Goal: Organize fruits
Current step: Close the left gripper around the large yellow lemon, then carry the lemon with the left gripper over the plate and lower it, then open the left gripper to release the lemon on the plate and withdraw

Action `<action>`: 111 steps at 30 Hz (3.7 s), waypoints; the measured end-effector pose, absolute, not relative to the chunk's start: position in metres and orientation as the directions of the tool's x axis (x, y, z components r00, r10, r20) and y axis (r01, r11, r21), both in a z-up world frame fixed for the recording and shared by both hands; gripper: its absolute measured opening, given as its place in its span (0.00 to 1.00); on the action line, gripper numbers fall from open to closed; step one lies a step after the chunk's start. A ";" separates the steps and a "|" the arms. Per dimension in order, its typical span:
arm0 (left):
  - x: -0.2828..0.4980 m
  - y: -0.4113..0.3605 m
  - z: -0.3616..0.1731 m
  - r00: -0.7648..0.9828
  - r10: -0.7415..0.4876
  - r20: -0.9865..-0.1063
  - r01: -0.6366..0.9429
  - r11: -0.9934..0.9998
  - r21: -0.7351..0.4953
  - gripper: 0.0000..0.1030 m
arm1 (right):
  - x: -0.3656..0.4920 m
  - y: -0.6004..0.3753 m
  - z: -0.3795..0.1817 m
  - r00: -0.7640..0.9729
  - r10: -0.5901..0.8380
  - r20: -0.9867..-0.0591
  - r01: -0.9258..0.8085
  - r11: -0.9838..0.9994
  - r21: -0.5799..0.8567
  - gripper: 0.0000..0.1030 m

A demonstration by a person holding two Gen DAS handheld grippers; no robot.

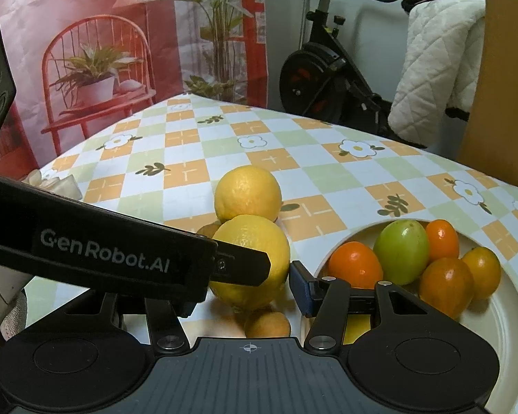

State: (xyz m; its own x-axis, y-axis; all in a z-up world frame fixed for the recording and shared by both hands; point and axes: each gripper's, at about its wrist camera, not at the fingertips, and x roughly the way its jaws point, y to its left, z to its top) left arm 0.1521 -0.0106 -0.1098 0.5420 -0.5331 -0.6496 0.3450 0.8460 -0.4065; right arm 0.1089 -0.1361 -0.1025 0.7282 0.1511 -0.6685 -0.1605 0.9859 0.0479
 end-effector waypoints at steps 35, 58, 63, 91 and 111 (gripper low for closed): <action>0.128 -0.108 -0.059 0.523 -0.569 -0.634 0.548 0.795 -0.262 0.50 | 0.040 -0.232 -0.064 0.859 0.081 -0.506 0.027 0.979 0.201 0.48; 0.149 -0.192 -0.091 0.419 -0.547 -0.725 0.626 0.752 -0.206 0.50 | 0.041 -0.323 -0.116 0.821 -0.025 -0.570 0.210 0.942 0.261 0.48; 0.150 -0.195 -0.093 0.421 -0.540 -0.729 0.624 0.755 -0.199 0.50 | 0.045 -0.324 -0.120 0.812 -0.026 -0.582 0.217 0.941 0.260 0.48; 0.143 -0.172 -0.075 0.468 -0.567 -0.678 0.610 0.762 -0.217 0.50 | 0.044 -0.298 -0.092 0.796 -0.062 -0.603 0.198 0.967 0.162 0.50; 0.148 -0.059 -0.040 0.603 -0.516 -0.609 0.504 0.838 -0.210 0.51 | 0.050 -0.237 -0.063 0.807 -0.011 -0.590 0.110 0.985 0.132 0.50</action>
